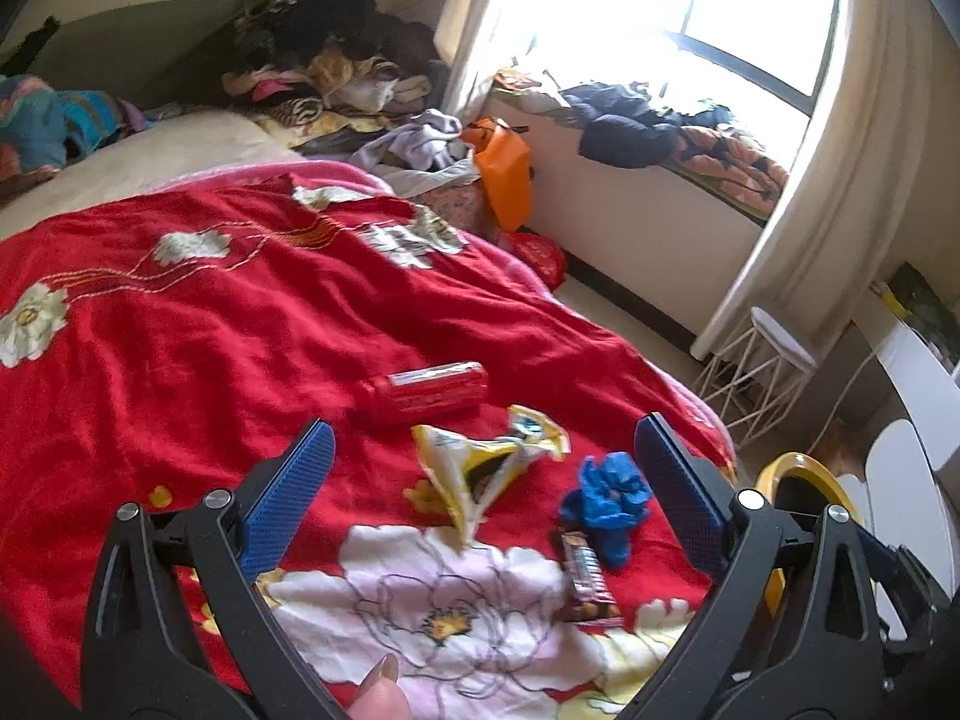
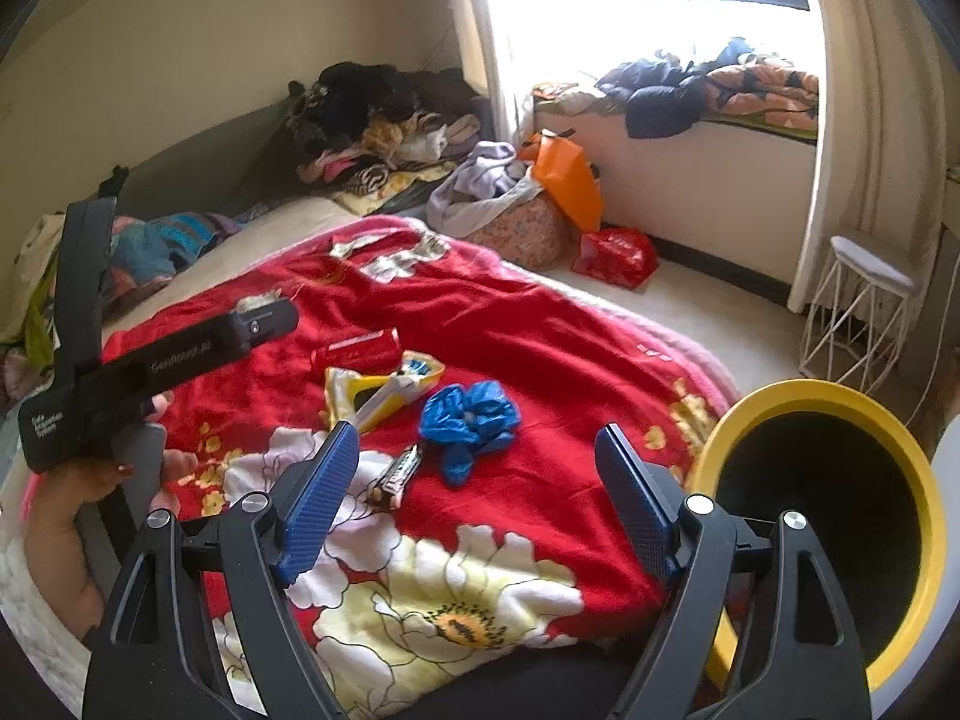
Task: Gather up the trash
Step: 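Grasp the Snickers bar with the right tool while the left tool grasps the yellow wrapper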
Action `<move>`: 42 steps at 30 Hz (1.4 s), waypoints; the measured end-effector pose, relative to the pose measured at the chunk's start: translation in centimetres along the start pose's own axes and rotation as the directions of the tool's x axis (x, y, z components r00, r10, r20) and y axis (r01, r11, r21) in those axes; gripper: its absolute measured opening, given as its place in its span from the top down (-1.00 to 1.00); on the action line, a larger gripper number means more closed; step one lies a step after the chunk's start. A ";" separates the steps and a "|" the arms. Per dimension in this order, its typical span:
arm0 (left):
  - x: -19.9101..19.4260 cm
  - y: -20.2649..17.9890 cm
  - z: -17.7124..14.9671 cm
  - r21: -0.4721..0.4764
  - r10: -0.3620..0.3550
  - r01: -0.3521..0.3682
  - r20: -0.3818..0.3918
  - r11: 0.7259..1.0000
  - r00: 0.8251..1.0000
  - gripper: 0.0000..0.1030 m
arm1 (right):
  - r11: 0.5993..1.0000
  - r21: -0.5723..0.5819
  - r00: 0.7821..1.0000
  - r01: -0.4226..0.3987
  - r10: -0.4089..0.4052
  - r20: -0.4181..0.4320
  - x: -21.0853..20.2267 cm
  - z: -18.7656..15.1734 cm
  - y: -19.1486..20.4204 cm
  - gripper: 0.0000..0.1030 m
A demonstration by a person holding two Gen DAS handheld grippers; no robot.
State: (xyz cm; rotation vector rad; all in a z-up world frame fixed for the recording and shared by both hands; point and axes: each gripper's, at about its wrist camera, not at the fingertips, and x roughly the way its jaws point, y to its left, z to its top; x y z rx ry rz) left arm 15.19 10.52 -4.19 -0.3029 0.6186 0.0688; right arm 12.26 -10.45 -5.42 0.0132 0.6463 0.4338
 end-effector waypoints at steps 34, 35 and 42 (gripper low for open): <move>7.5 3.8 -3.7 -0.167 -0.115 0.076 -0.235 0.983 0.965 -0.07 | 0.990 0.032 0.949 -0.138 0.141 -0.281 10.4 -2.8 2.8 0.60; 7.5 3.8 -3.8 -0.170 -0.119 0.079 -0.234 0.982 0.965 -0.05 | 0.989 0.034 0.949 -0.141 0.145 -0.280 10.3 -2.8 2.8 0.60; 8.0 3.6 -4.2 -0.191 -0.151 0.106 -0.240 0.976 0.959 0.29 | 0.986 0.031 0.947 -0.162 0.164 -0.277 9.4 -3.1 2.8 0.60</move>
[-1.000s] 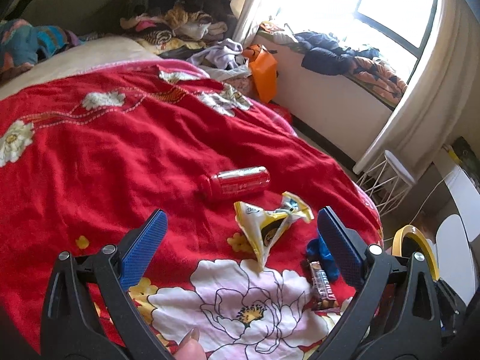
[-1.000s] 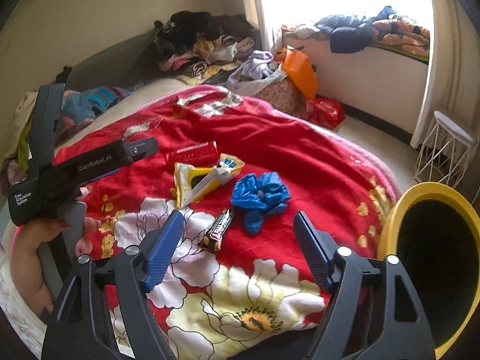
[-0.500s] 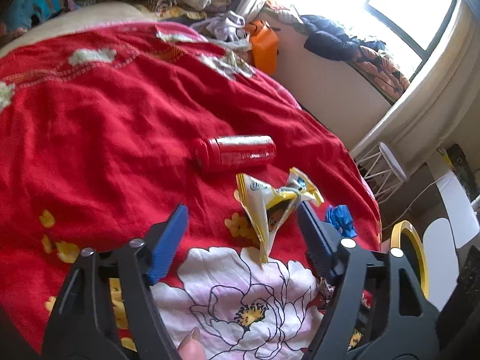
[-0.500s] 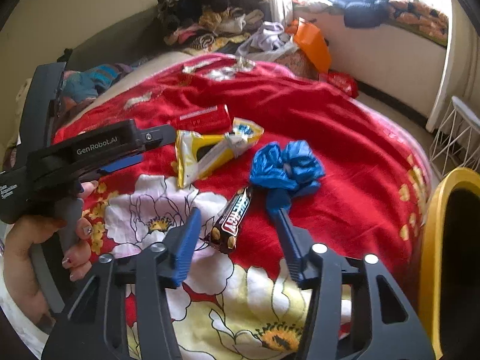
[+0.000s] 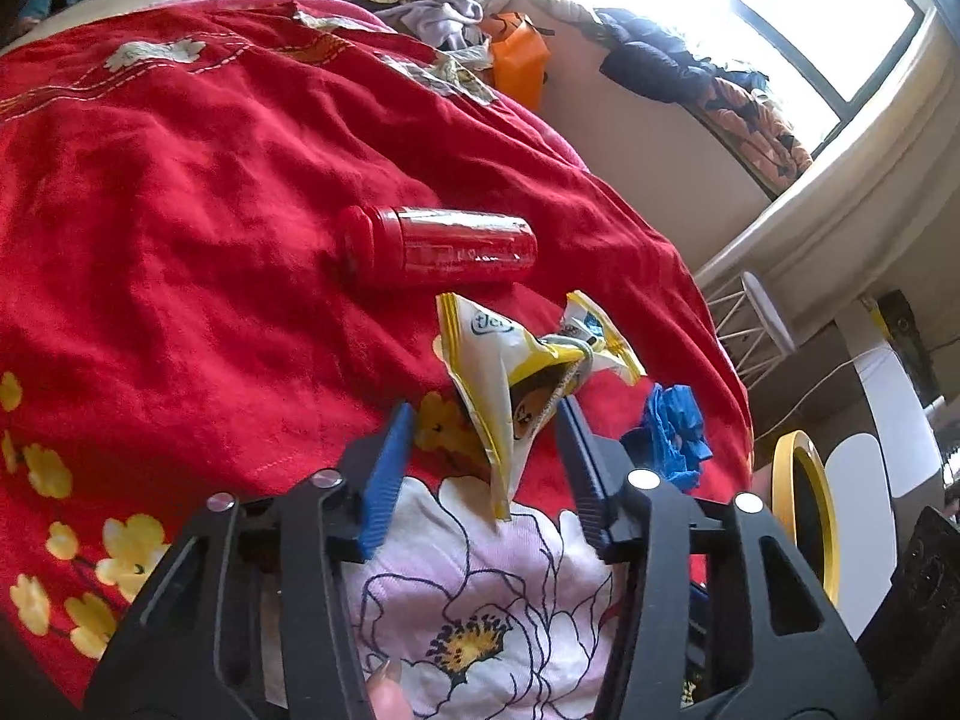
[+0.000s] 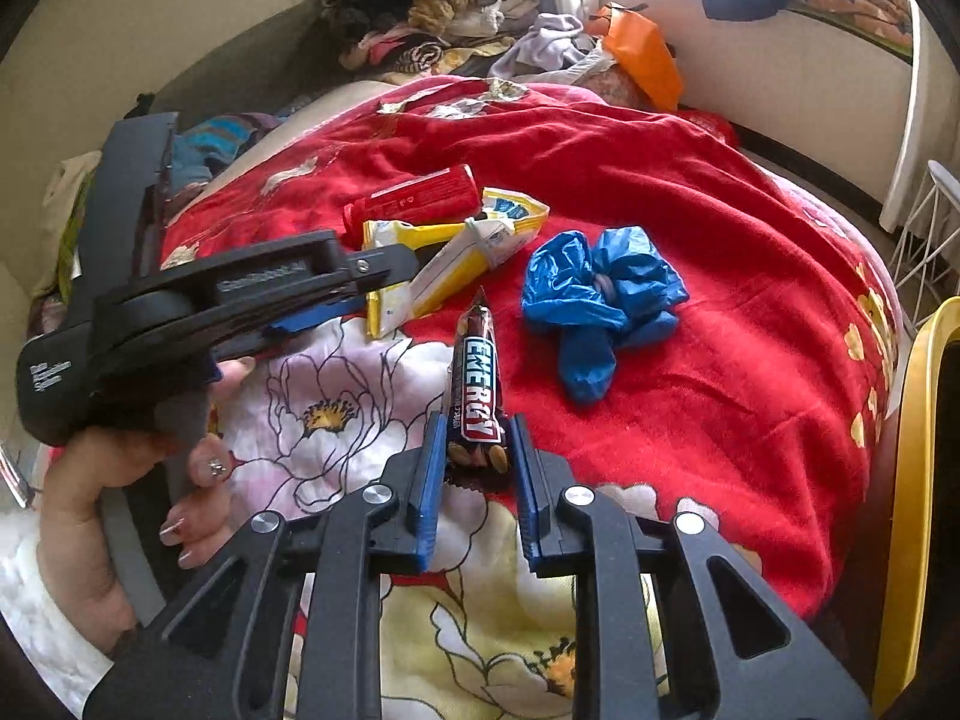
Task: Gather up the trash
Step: 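Grasp the Snickers bar with the right tool while the left tool grasps the yellow wrapper, then carry the Snickers bar and yellow wrapper over the yellow-rimmed bin with both tools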
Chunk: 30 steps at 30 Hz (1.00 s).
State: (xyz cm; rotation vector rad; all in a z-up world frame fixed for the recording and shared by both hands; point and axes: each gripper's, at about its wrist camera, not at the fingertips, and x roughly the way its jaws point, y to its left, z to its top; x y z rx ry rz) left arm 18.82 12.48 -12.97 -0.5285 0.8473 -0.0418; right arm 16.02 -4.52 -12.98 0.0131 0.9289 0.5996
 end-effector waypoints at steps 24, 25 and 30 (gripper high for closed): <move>-4.2 -3.2 1.5 0.065 -0.019 0.013 0.095 0.998 0.995 0.92 | 0.999 -0.017 0.995 0.033 -0.031 0.097 -5.1 -0.6 0.0 0.60; -4.5 -3.5 1.6 0.070 -0.025 0.018 0.102 0.997 0.994 0.92 | 0.999 -0.015 0.994 0.036 -0.034 0.106 -5.5 -0.5 -0.1 0.60; -5.7 -5.3 1.8 0.113 -0.041 0.027 0.130 0.993 0.991 0.92 | 0.998 0.001 0.987 0.055 -0.055 0.153 -7.3 -0.2 -1.0 0.61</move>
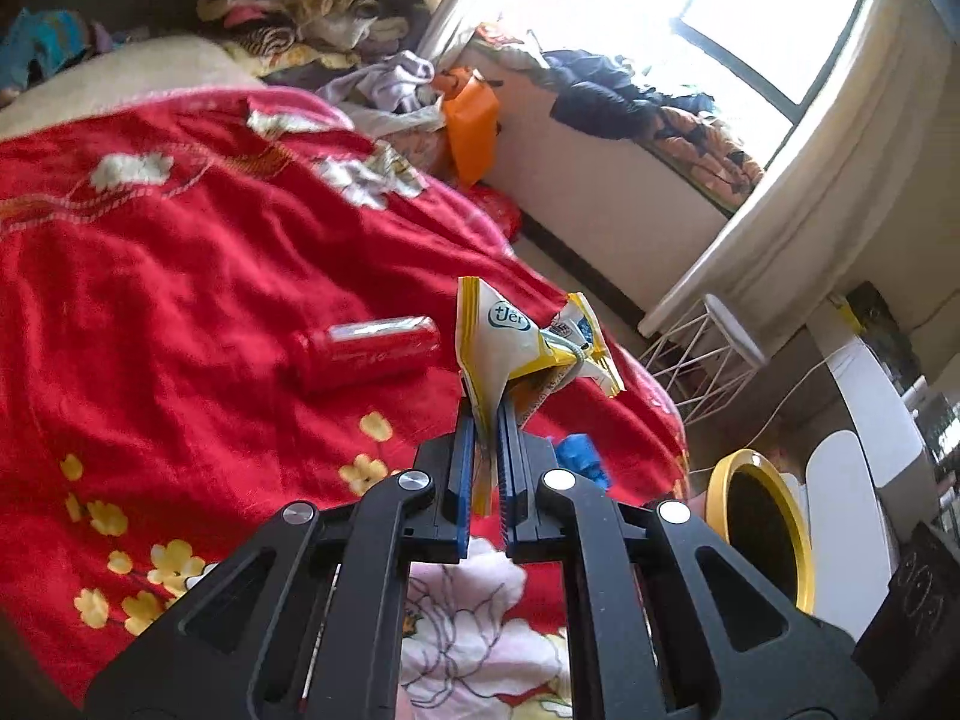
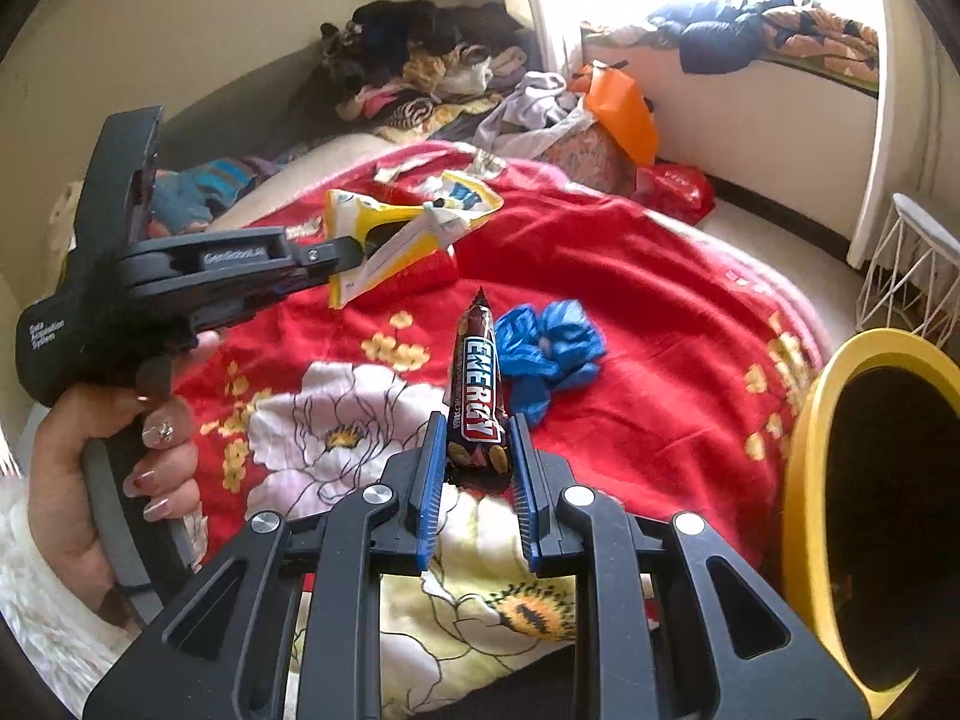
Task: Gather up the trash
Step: 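Carry the Snickers bar and yellow wrapper over the yellow-rimmed bin with both tools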
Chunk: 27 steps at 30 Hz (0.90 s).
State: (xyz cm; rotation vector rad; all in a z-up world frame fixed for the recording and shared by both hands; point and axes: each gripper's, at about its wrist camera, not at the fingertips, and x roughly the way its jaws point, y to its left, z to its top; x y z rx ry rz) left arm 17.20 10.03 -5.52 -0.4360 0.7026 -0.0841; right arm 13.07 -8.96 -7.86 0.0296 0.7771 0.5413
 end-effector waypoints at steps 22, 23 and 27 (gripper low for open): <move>-2.3 -7.7 -0.7 0.157 -0.129 0.125 0.012 0.980 0.992 0.92 | 0.978 0.169 0.978 0.121 -0.147 0.147 -7.0 1.2 -7.9 0.61; -2.3 -7.9 -0.8 0.162 -0.133 0.130 0.010 0.978 0.991 0.92 | 0.977 0.176 0.977 0.124 -0.151 0.151 -7.2 1.1 -8.2 0.61; -2.4 -9.2 -1.2 0.189 -0.153 0.150 0.001 0.970 0.988 0.92 | 0.968 0.210 0.971 0.139 -0.175 0.162 -8.1 0.9 -9.6 0.61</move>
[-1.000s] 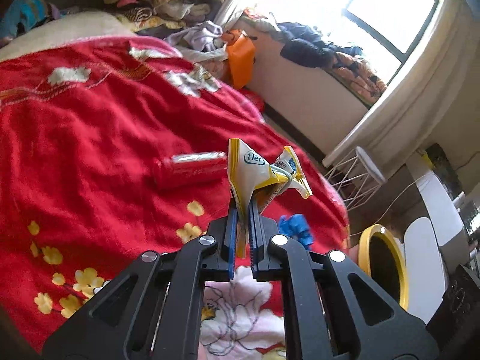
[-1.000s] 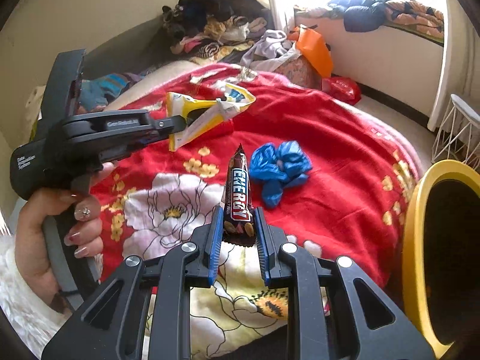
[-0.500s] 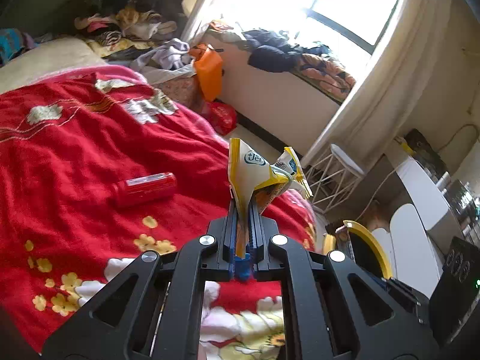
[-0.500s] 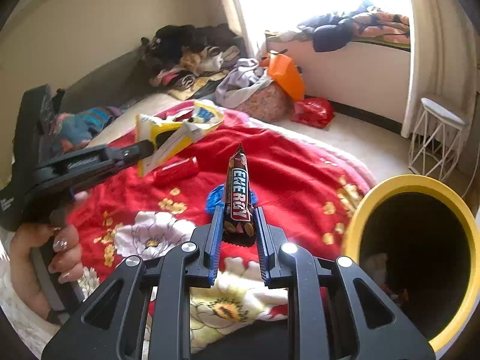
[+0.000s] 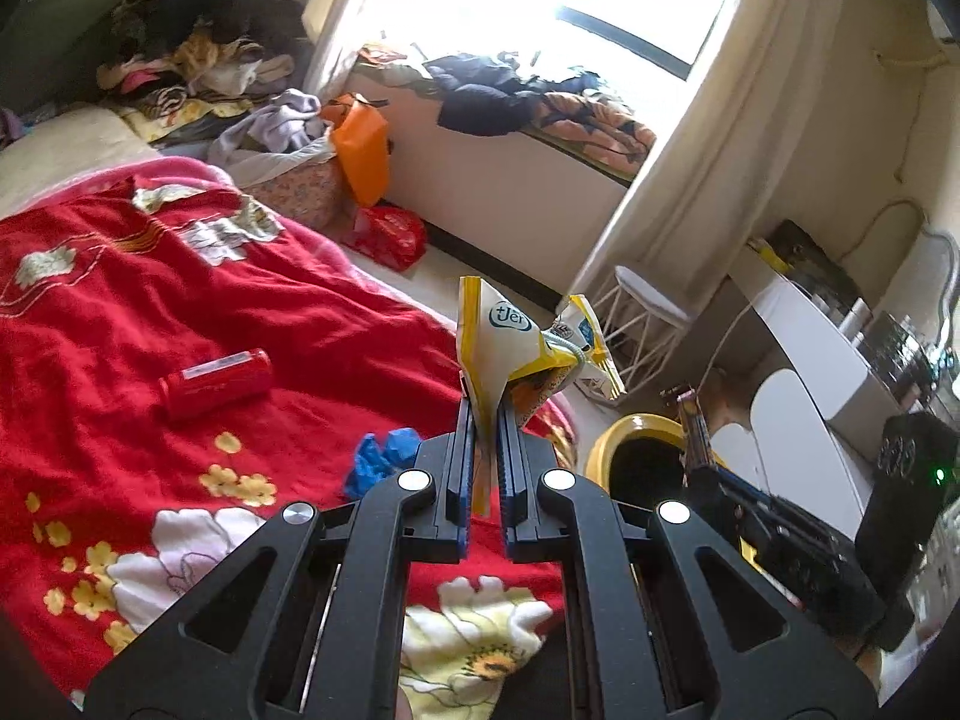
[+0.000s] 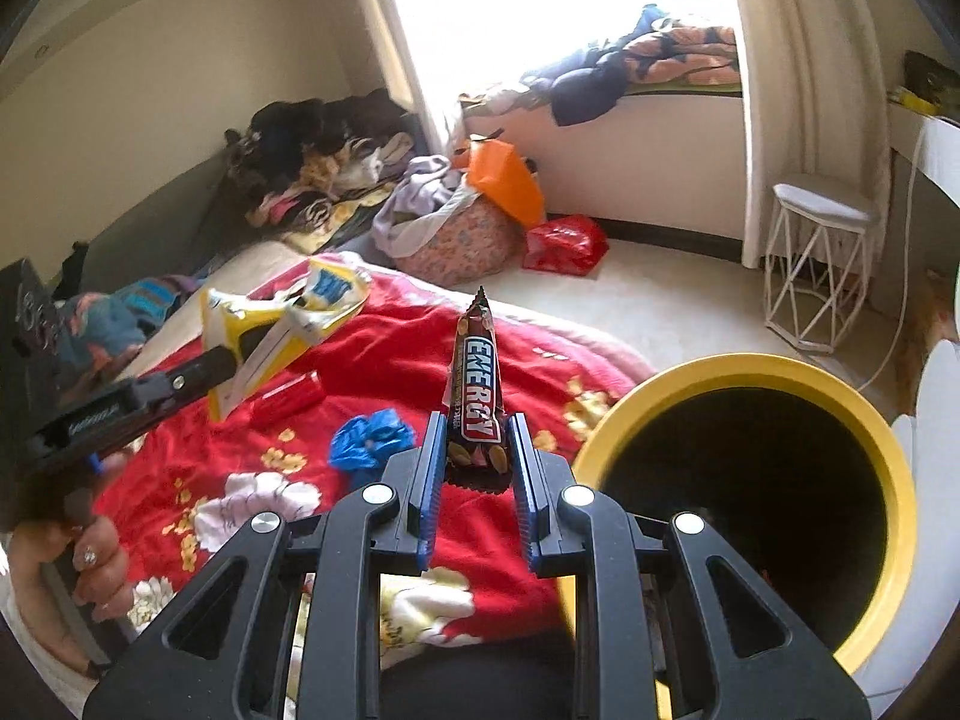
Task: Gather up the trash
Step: 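Carry the Snickers bar and yellow wrapper over the yellow-rimmed bin with both tools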
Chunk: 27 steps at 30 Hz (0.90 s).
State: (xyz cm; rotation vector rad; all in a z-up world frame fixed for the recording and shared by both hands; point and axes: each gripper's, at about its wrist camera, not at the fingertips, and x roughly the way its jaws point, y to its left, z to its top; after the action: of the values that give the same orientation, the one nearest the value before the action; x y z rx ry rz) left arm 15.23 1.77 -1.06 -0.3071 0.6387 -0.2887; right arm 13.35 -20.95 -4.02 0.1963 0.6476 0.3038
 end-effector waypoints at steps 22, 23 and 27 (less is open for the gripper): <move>1.0 -6.2 -2.6 0.133 -0.081 0.087 -0.056 0.987 0.995 0.92 | 0.982 0.158 0.992 0.105 -0.115 0.057 -2.8 0.4 -8.5 0.61; 1.2 -6.5 -2.8 0.137 -0.082 0.090 -0.060 0.987 0.995 0.92 | 0.980 0.165 0.991 0.109 -0.120 0.058 -2.9 0.4 -8.9 0.61; 1.8 -7.5 -3.5 0.153 -0.087 0.099 -0.079 0.983 0.993 0.92 | 0.974 0.187 0.988 0.127 -0.140 0.057 -3.1 0.2 -10.2 0.61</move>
State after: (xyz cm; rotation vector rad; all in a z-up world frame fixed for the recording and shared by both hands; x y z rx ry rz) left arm 13.16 -6.43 -1.94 -0.1762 0.6696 -0.4389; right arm 13.32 -31.57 -4.91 0.3364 0.6159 0.1065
